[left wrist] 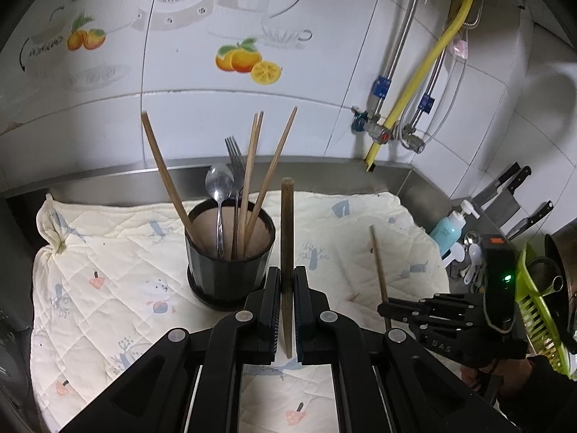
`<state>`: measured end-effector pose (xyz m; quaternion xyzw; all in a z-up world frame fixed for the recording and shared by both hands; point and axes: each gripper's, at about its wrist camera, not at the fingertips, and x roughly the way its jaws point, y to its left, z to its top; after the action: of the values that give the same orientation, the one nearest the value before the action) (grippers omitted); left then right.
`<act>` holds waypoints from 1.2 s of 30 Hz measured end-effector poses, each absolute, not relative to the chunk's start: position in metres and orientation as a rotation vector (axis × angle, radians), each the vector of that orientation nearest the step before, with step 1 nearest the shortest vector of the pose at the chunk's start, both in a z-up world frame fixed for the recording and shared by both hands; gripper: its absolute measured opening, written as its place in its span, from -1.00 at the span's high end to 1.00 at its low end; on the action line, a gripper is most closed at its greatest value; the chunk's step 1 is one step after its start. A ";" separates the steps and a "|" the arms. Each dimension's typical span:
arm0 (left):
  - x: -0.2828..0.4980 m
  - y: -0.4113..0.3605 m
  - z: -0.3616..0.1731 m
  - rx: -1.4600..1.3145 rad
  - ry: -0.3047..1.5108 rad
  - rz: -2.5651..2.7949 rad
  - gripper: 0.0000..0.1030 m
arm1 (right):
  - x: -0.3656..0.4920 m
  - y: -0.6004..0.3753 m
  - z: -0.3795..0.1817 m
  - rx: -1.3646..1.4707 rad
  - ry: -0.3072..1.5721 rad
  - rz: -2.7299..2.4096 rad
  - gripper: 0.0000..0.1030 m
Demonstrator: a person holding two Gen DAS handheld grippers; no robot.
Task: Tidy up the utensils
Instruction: 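Lift both chopsticks upright and carry them over the black cup, then lower both chopsticks into the black cup and open both tools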
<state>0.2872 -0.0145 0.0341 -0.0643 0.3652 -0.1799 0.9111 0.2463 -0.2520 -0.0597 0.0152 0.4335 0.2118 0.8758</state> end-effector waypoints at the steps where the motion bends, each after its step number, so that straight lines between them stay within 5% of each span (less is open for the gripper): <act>1: 0.287 -0.015 0.037 -0.134 0.748 -0.372 0.88 | 0.245 -0.252 -0.054 0.033 0.886 0.446 0.81; 24: 0.318 0.006 0.142 -0.145 0.544 -0.351 0.88 | 0.289 -0.205 0.058 0.045 0.590 0.560 0.81; 36: 0.356 0.022 0.150 -0.147 0.504 -0.286 0.88 | 0.313 -0.183 0.074 0.088 0.530 0.626 0.81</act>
<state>0.3561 0.0225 0.1501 -0.0725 0.2482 -0.1407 0.9557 0.3131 -0.1830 0.0740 0.0427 0.2577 0.3042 0.9161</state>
